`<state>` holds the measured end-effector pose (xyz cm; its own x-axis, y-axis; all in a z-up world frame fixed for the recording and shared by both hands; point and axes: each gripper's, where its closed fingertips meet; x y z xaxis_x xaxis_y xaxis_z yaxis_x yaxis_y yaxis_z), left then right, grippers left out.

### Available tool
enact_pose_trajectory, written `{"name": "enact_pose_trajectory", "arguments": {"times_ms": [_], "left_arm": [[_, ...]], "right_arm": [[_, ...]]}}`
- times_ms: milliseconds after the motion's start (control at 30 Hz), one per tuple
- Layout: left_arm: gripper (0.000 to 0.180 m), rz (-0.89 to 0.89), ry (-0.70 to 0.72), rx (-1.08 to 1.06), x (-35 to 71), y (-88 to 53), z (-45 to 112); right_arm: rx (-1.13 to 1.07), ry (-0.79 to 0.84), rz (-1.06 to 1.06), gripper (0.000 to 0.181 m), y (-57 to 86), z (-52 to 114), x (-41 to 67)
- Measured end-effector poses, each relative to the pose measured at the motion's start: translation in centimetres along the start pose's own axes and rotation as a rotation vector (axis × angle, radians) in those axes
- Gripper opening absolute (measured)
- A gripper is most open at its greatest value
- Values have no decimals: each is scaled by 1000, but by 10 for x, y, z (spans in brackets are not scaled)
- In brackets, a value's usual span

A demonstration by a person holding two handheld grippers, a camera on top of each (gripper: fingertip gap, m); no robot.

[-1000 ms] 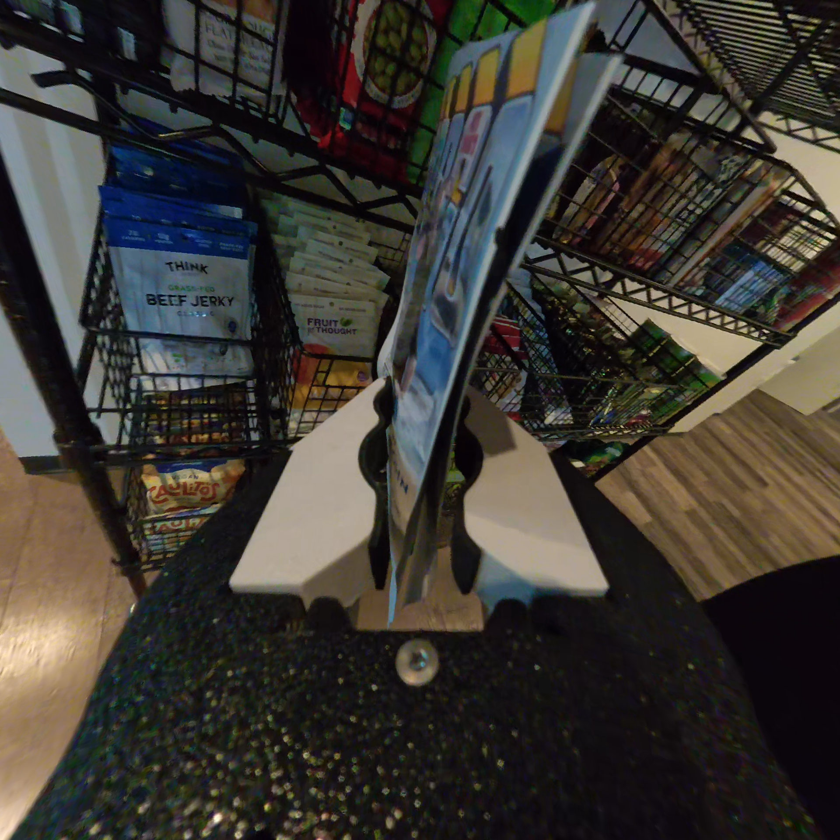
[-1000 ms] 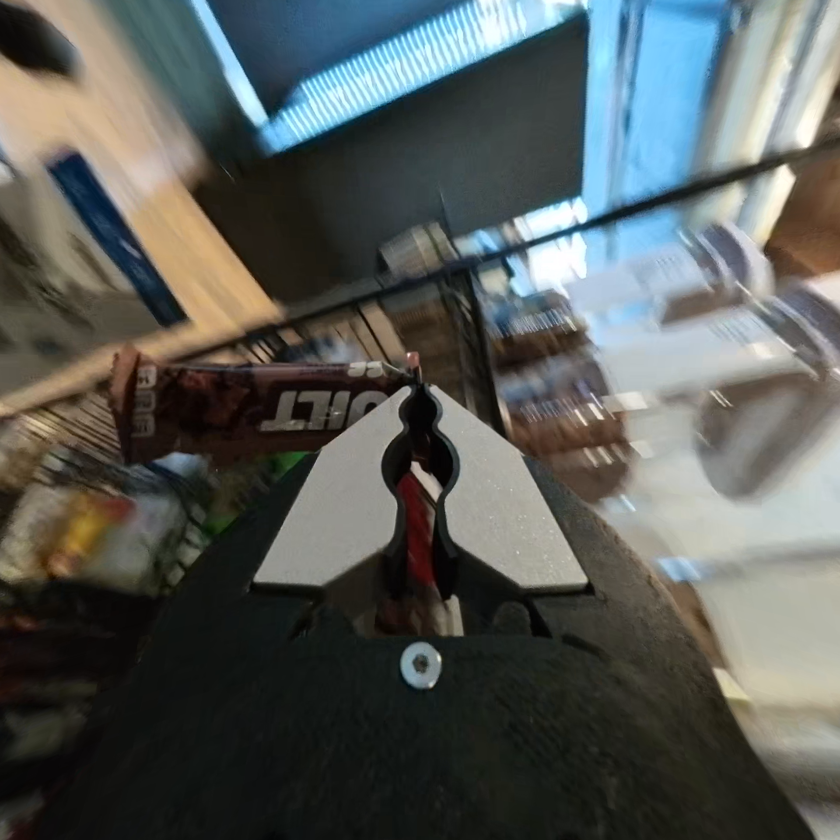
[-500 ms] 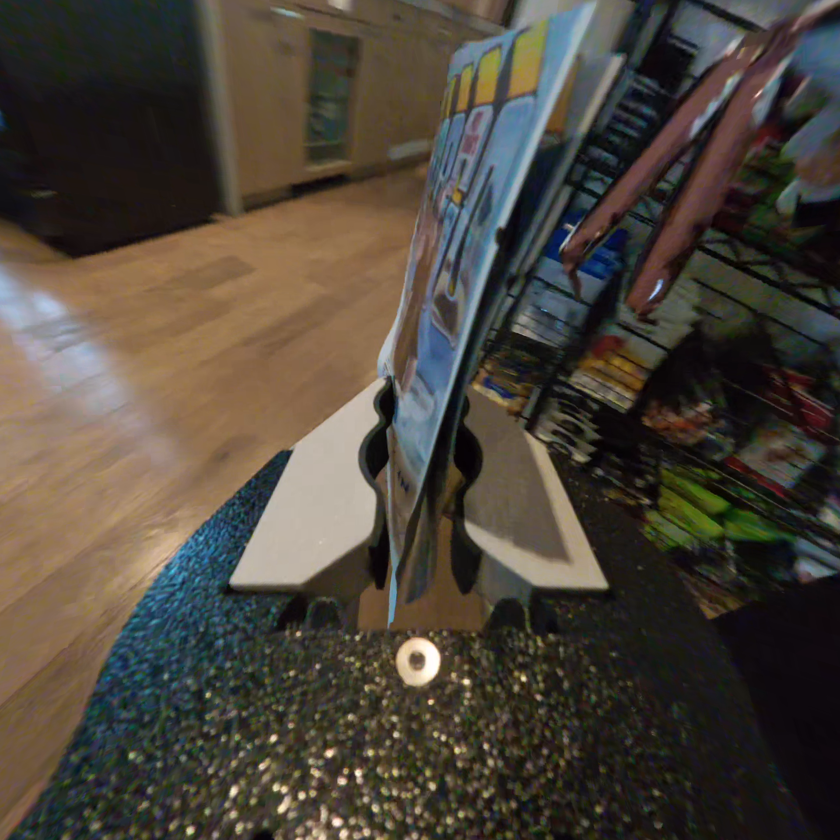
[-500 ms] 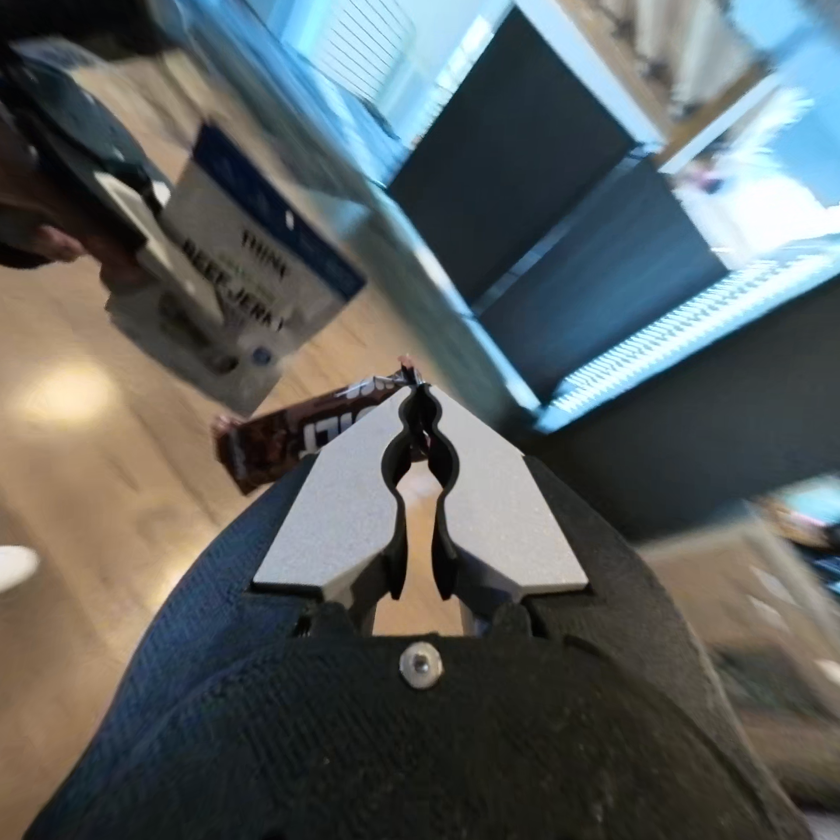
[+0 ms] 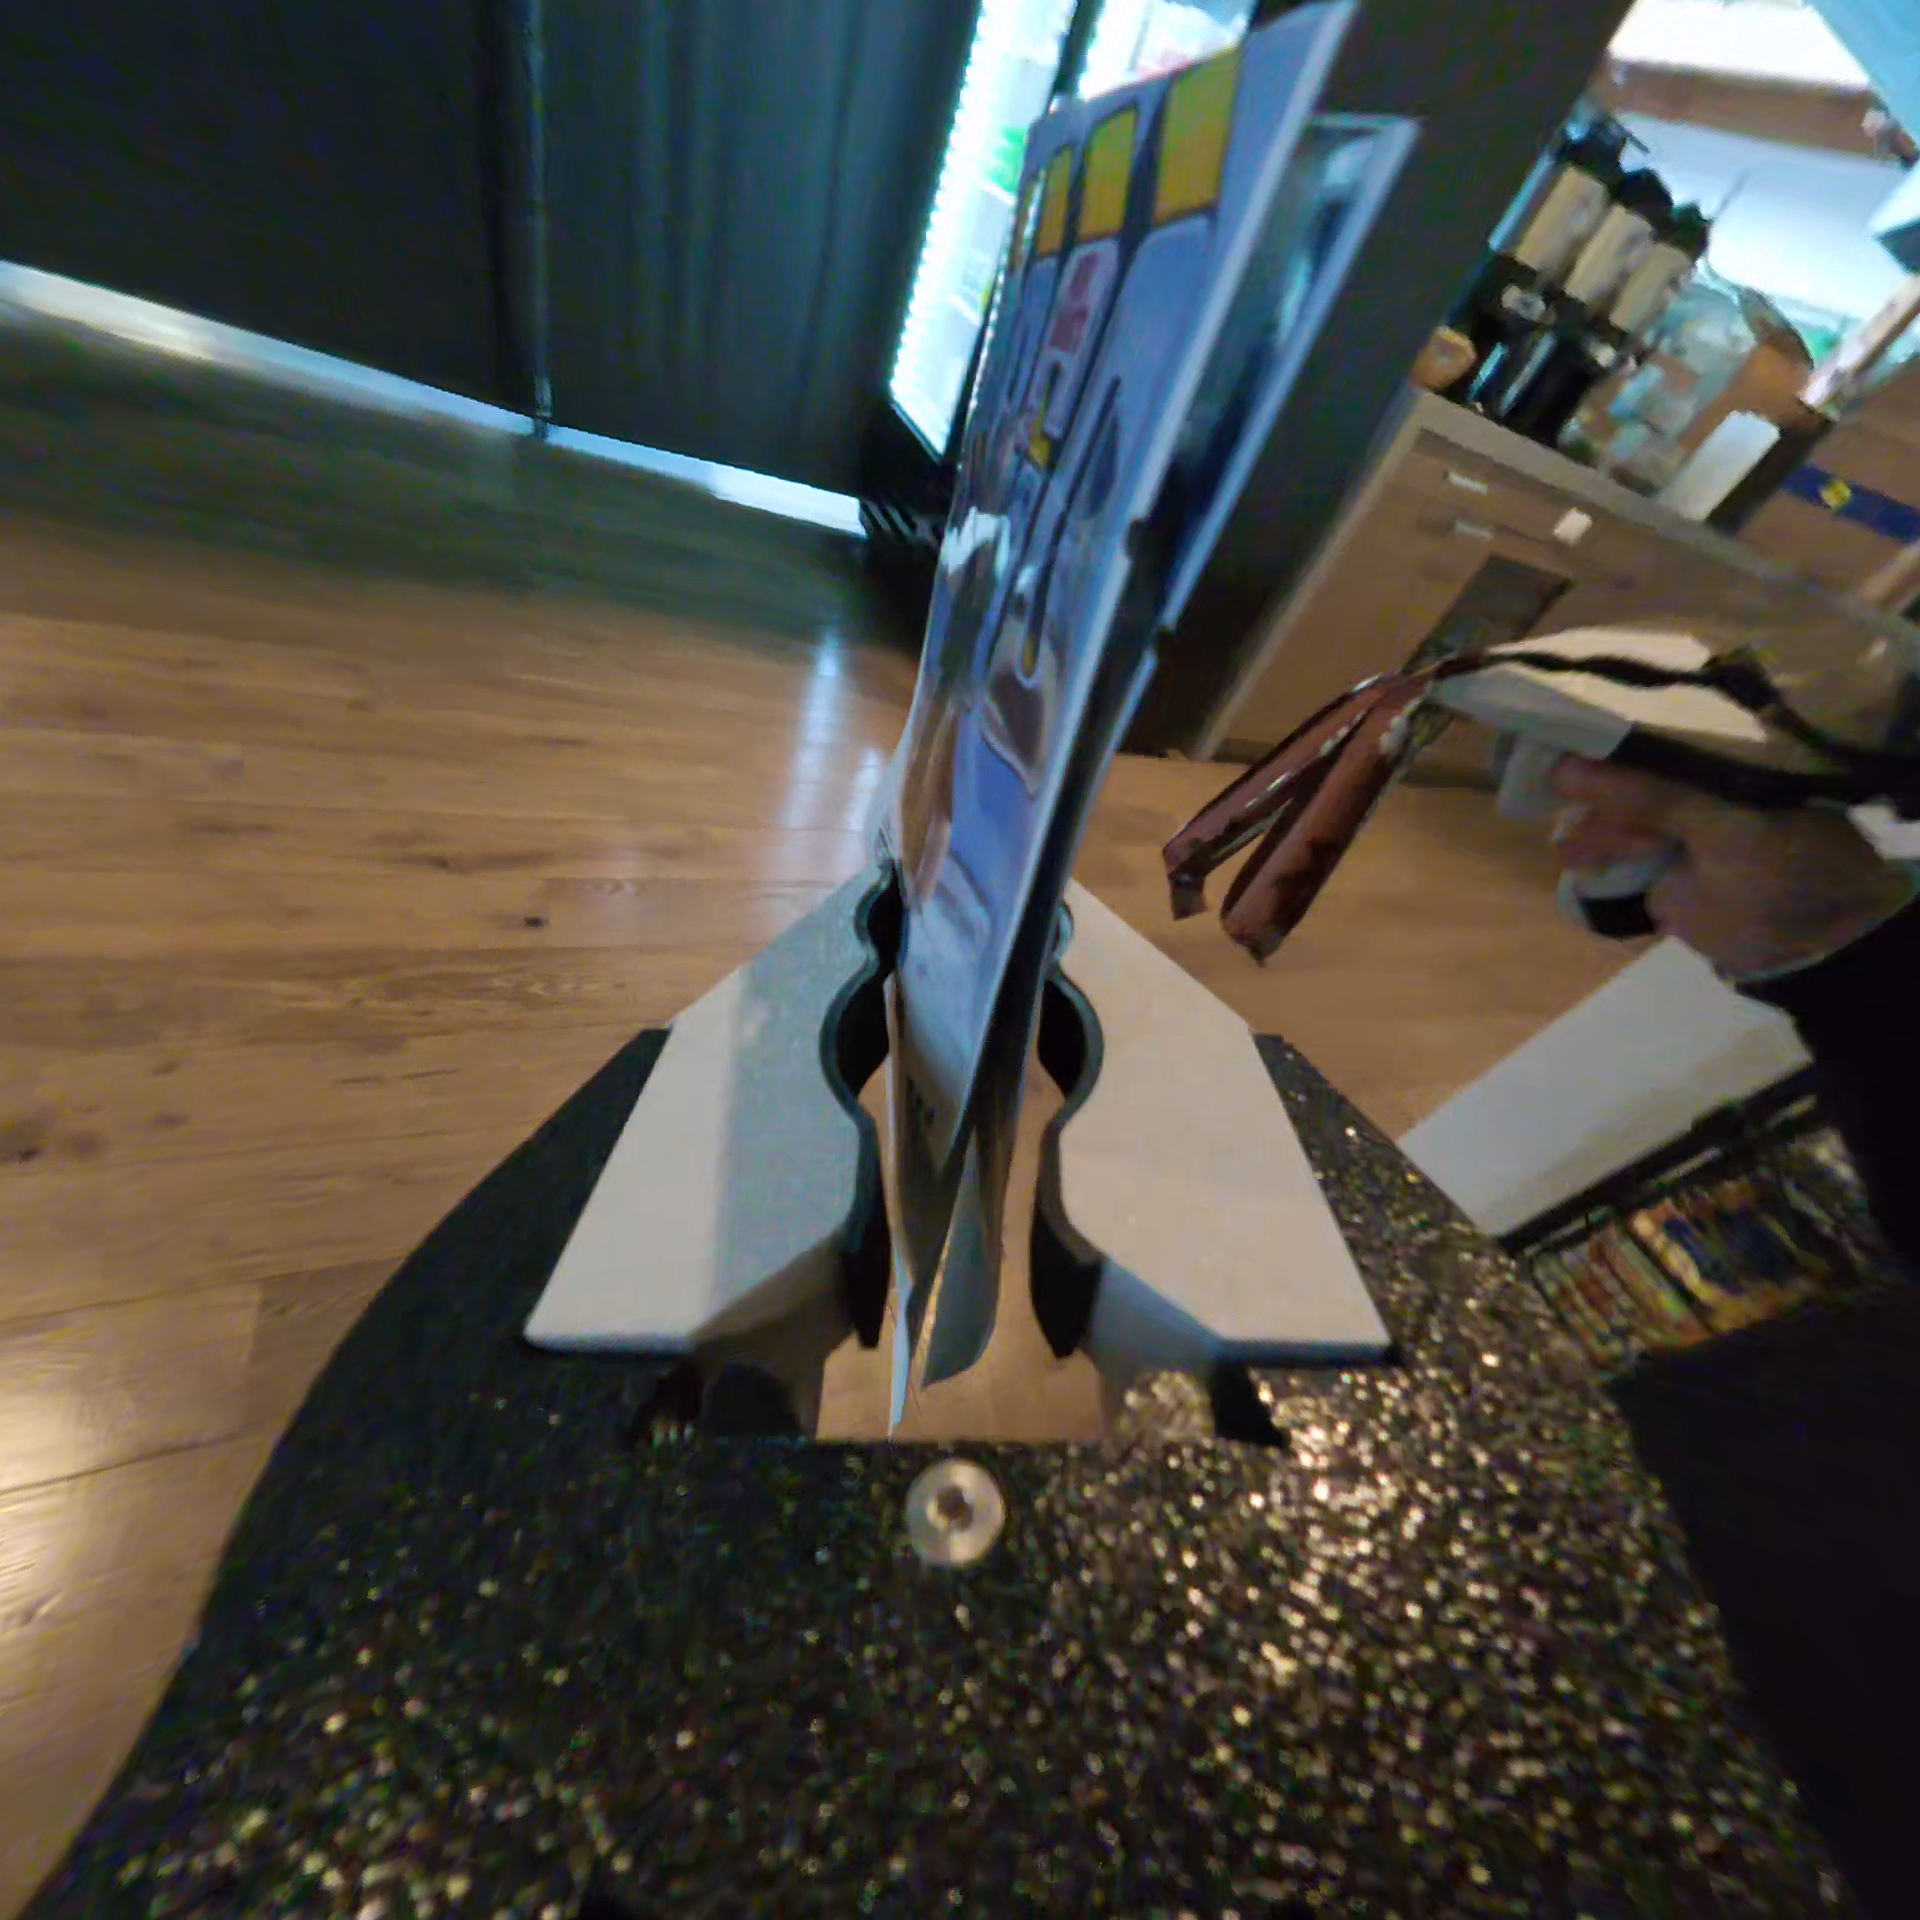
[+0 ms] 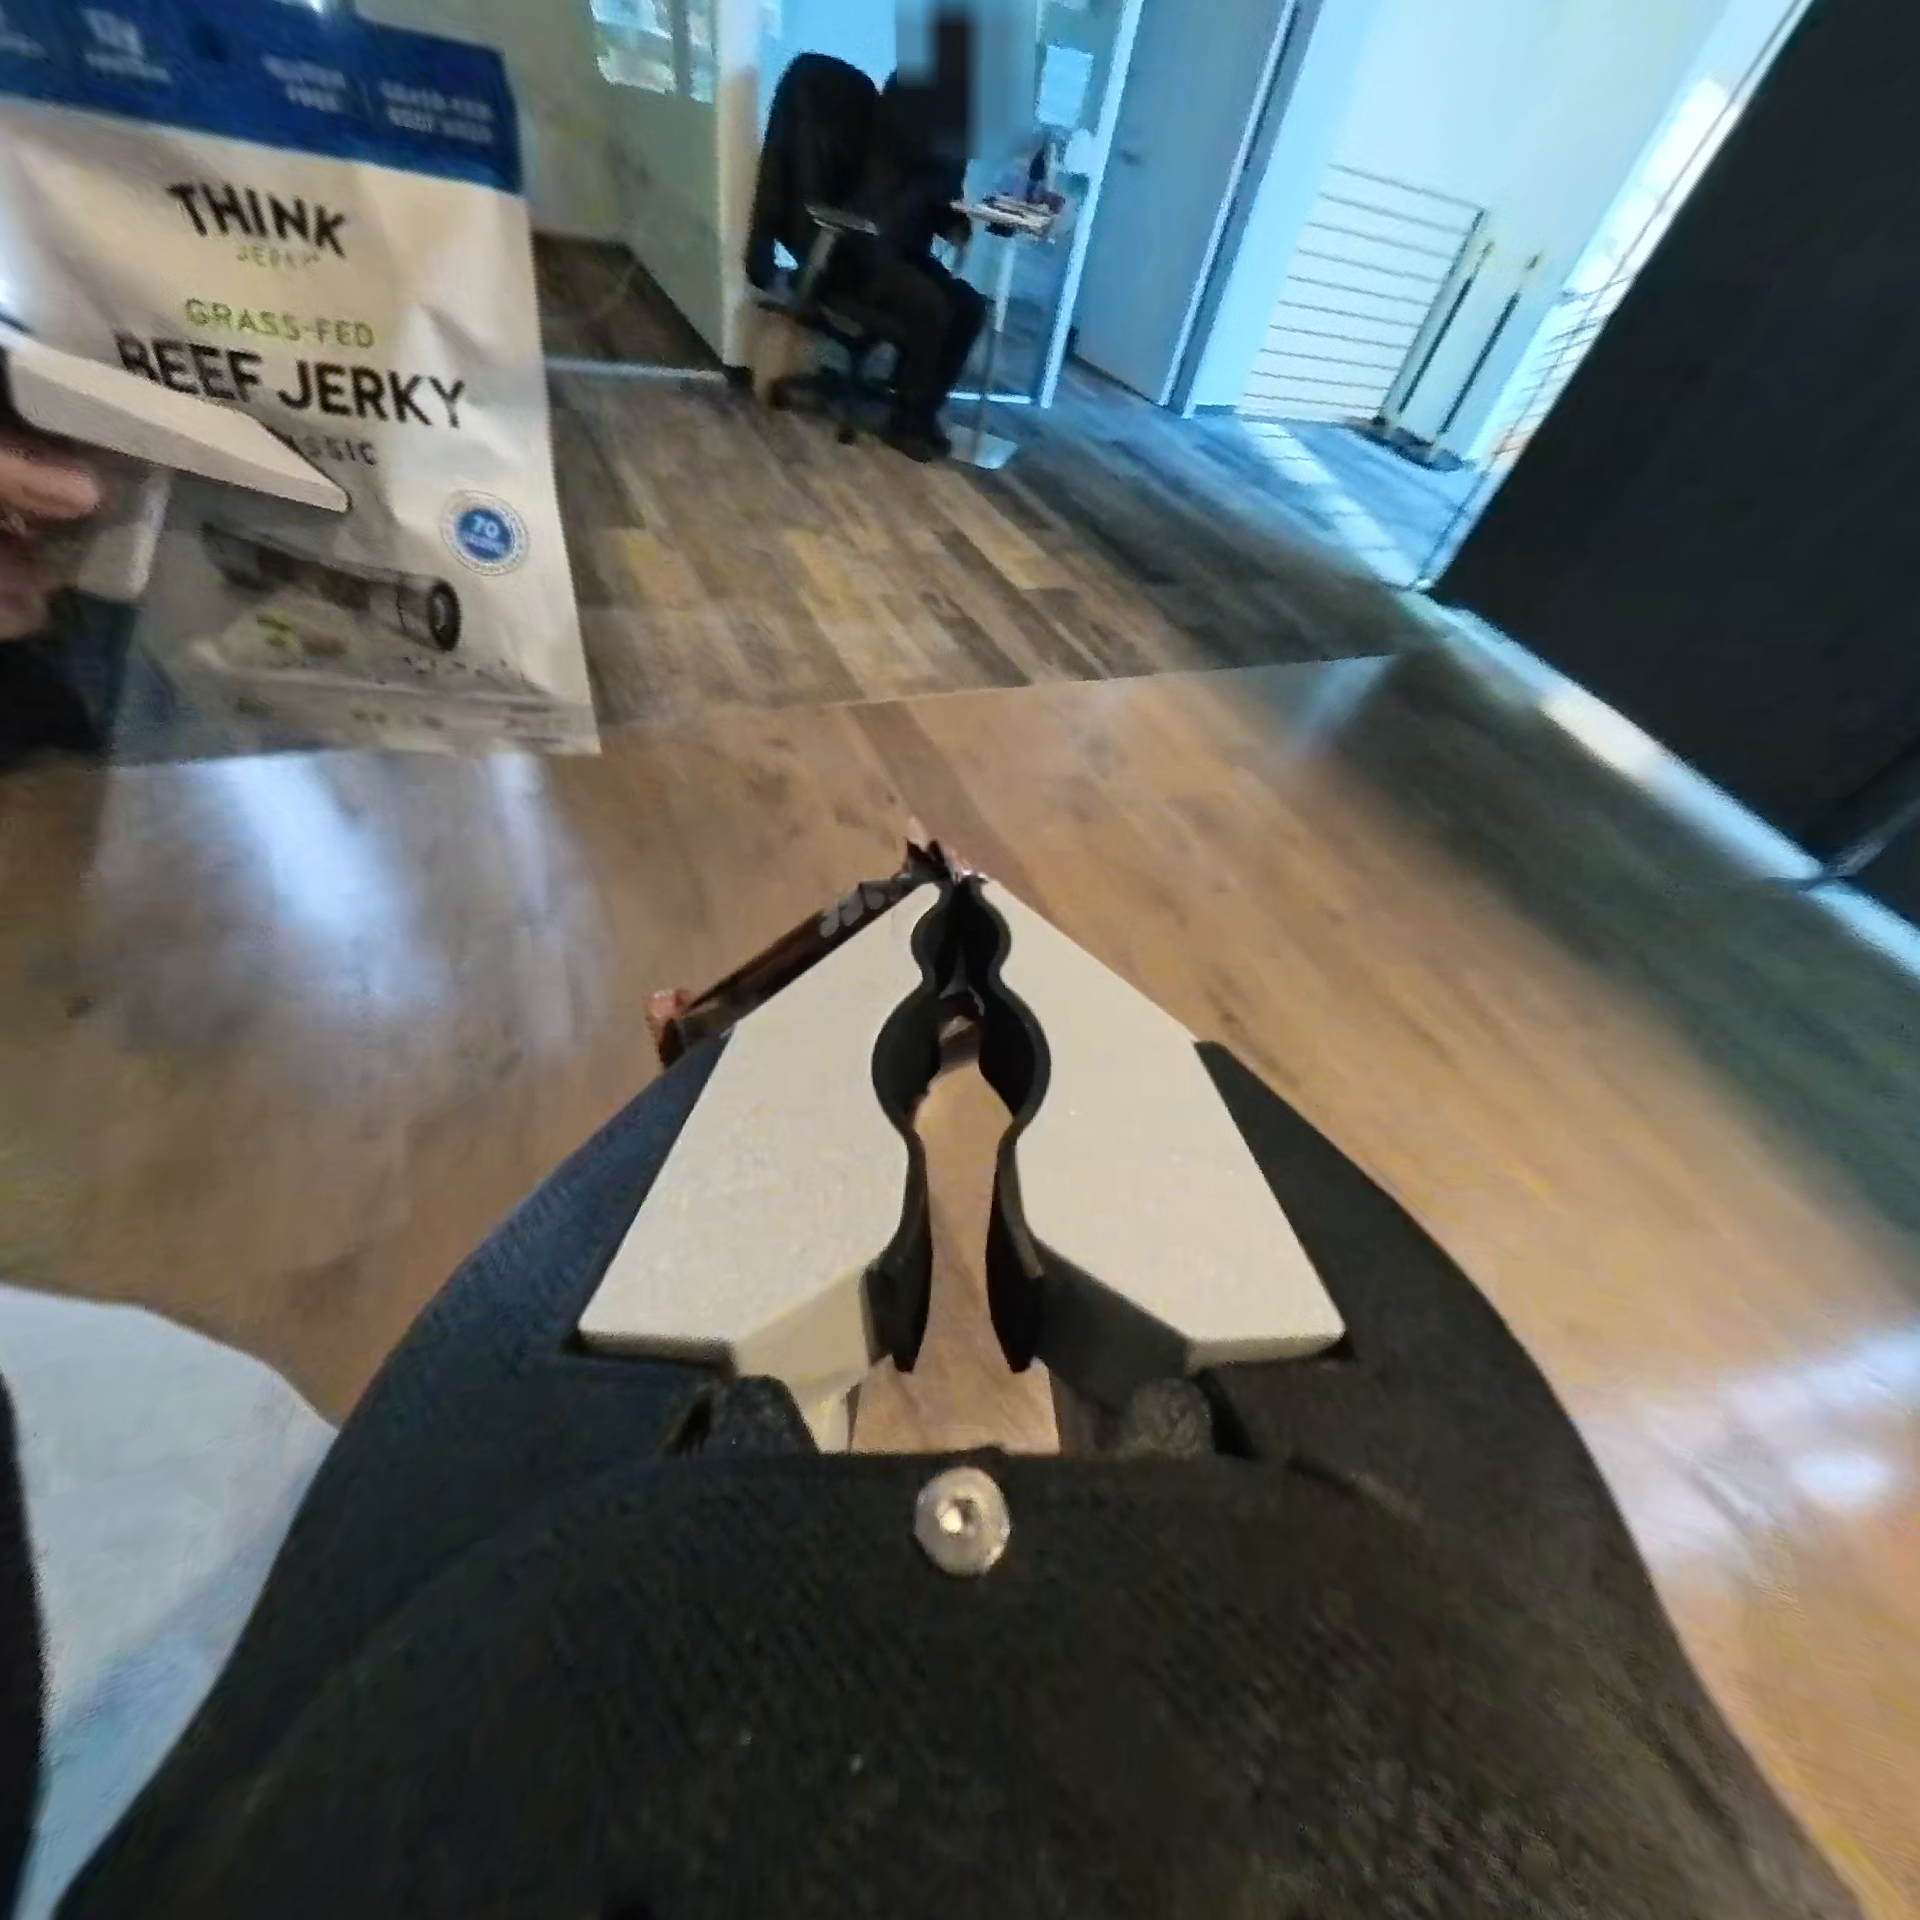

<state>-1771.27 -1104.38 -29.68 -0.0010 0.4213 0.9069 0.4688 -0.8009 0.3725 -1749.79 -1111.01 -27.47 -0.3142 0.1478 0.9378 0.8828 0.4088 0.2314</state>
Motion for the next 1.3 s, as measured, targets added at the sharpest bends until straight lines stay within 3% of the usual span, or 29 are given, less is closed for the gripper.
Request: {"name": "enact_pose_trajectory", "arguments": {"times_ms": [33,333,667,967,1300], "left_arm": [[21,-21,12,13,8,-18,-2],[21,-114,112,125,68,-164,37],[21,-238,164,290,160,-373,134],[21,-283,306,341,290,-551,224],[21,-301,326,178,403,-772,440]], "right_arm": [[34,9,43,0,-3,26,4],[348,51,340,0,10,247,30],[482,142,424,0,143,503,64],[341,169,402,0,335,662,102],[138,218,394,0,556,825,125]]}}
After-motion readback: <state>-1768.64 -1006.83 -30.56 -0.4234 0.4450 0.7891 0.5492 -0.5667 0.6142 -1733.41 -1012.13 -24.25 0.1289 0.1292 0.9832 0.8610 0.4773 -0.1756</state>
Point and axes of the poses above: each gripper's, where its closed fingertips meet, z out along the fingers, x out of its top, y = z × x across the jaws, and after that the axes turned 3 degrees about -z, right-handed
